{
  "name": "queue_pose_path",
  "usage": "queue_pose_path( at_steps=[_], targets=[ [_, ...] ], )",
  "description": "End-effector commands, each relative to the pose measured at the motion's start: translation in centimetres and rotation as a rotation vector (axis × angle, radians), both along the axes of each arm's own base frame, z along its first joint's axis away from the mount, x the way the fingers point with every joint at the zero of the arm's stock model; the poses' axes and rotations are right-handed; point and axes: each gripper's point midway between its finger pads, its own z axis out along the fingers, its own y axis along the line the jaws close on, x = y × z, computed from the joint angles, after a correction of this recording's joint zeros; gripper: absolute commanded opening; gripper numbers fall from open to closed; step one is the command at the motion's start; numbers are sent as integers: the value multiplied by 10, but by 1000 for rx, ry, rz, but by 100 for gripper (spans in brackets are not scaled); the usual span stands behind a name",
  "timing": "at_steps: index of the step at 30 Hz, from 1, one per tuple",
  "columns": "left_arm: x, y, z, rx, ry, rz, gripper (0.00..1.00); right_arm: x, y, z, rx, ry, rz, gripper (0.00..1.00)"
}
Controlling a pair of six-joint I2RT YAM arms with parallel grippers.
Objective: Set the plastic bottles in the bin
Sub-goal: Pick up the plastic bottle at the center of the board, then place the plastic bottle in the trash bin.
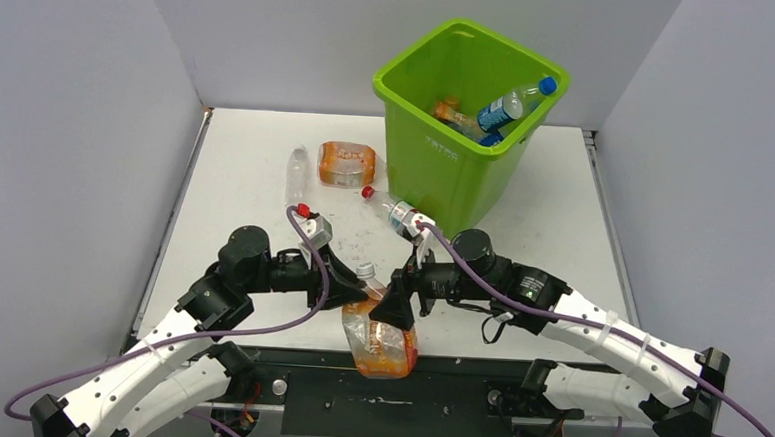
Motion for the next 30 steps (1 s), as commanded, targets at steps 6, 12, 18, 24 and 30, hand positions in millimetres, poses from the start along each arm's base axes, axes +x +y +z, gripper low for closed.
queue_pose_path(
  at_steps=[6, 12, 18, 24, 30],
  targets=[
    [-4, -1, 49, -139, -111, 15, 0, 25, 10, -6, 15, -41, -129, 31],
    [9, 8, 60, -242, -128, 145, 99, 26, 4, 20, 133, -115, -162, 5],
    [-2, 8, 49, -361, -83, 106, 96, 34, -20, 59, 337, -255, -275, 5],
    [-16, -8, 40, -347, 11, -27, 96, 33, -30, 84, 483, -312, -318, 5],
    [-25, -21, 40, -333, 38, -89, 96, 42, -30, 85, 480, -345, -385, 5]
  ],
)
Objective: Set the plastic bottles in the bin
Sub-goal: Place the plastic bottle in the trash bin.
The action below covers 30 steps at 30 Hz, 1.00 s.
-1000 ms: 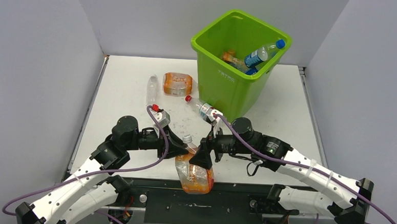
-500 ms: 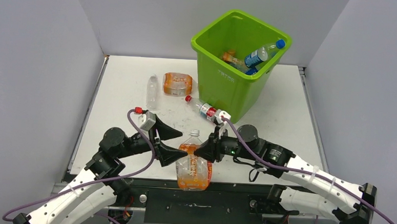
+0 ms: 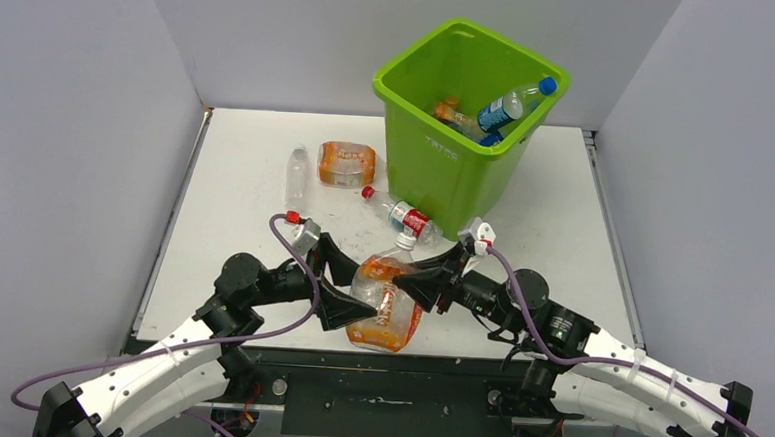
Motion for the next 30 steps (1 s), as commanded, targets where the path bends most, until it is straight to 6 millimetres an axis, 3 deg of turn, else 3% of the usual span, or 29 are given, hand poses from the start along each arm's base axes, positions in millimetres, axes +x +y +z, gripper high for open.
queue_pose_path(
  at_steps=[1, 5, 7, 8, 11, 13, 15, 17, 21, 26, 30],
  targets=[
    [-17, -8, 23, -53, -55, -88, 96, 10, -3, 48, 152, -93, -92, 5],
    [-18, -15, 21, -22, -69, -89, 98, 11, -2, 49, 148, -105, -123, 5],
    [-16, -18, 18, 4, -68, -81, 87, 9, 1, 49, 137, -104, -119, 6],
    [-14, -19, 18, 15, -66, -78, 81, 8, 1, 49, 132, -98, -117, 11],
    [-13, -19, 24, 32, -85, -70, 68, 2, 5, 54, 110, -81, -85, 56],
    [-11, -17, 29, 42, -118, -52, 62, -2, 4, 61, 109, -67, -73, 71],
    [-9, -14, 33, 55, -152, -29, 55, -5, 0, 70, 116, -56, -67, 80],
    [-8, -10, 40, 67, -195, -14, 47, -10, -3, 81, 121, -50, -50, 84],
    [-2, -5, 46, 84, -261, 39, 3, -13, -9, 92, 101, -21, -52, 85],
    [24, -2, 36, 152, -278, 159, 0, 0, -30, 92, 96, 0, -164, 87],
    [43, 11, 31, 241, -386, 273, 0, 1, -52, 109, 182, 17, -225, 92]
  ],
)
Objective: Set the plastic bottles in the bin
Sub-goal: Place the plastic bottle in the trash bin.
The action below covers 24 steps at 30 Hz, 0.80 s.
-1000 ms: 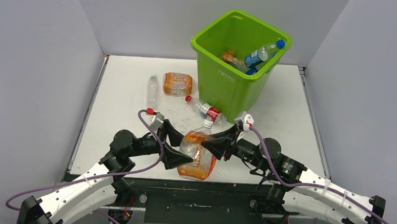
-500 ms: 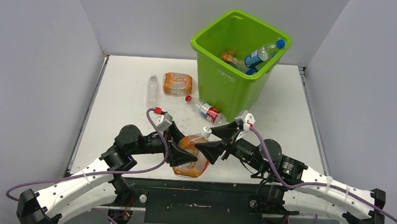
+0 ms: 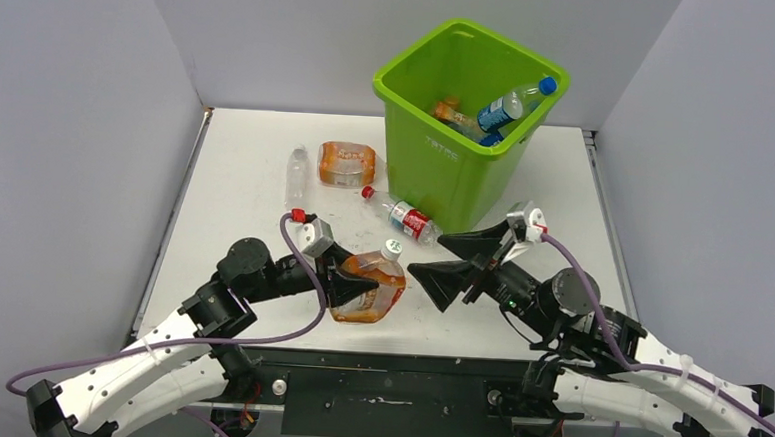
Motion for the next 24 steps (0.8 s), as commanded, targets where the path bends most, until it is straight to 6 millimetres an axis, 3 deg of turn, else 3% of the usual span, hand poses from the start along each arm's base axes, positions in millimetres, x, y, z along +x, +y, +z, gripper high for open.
queue_pose_path(
  at_steps=[1, 5, 9, 14, 24],
  targets=[
    [27, 19, 18, 60, -208, 161, 0, 3, -26, 28, 110, 21, -81, 92],
    [36, 30, 33, 46, -380, 230, 0, 1, -21, 38, 138, 43, -61, 93],
    [34, 32, 41, -20, -488, 236, 0, 4, -7, 37, 121, 68, -49, 93],
    [20, 39, 37, -151, -594, 235, 0, 14, 3, 29, 134, 92, -84, 94],
    [18, 47, 26, -137, -614, 251, 0, 23, 49, 5, 45, 116, -37, 91]
  ],
)
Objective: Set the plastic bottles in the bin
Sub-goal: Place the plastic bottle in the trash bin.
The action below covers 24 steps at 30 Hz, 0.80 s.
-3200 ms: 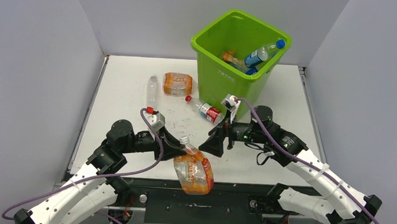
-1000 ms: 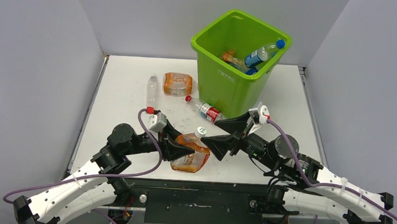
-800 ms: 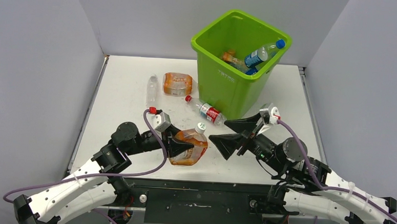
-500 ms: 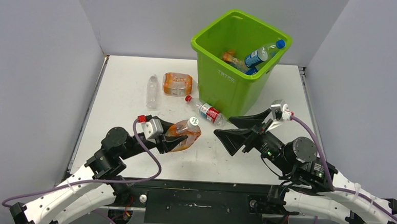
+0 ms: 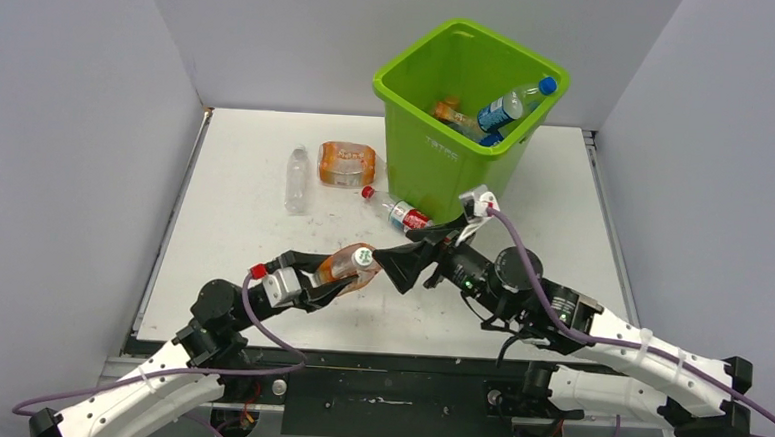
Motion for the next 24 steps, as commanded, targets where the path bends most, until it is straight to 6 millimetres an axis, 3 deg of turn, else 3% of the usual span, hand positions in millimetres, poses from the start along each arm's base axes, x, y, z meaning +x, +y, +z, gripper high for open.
queue_pose_path(
  at_steps=[1, 5, 11, 15, 20, 24],
  targets=[
    [-4, 8, 36, -82, -105, 12, 0, 3, 15, 13, 47, -5, 8, 91],
    [-1, 9, 34, -72, -86, 30, 0, 8, 23, 3, 39, 6, -5, 88],
    [4, 8, 28, -35, -11, 42, 0, -1, 36, 16, 66, -54, 32, 89],
    [4, 6, 28, -28, 12, 38, 0, -4, 49, 1, -60, -60, 16, 85],
    [3, 7, 29, -33, 14, 36, 0, 3, 50, -17, -159, -41, -72, 72],
    [1, 8, 32, -47, 2, 31, 0, 9, 43, -21, -165, -31, -123, 49]
  ],
)
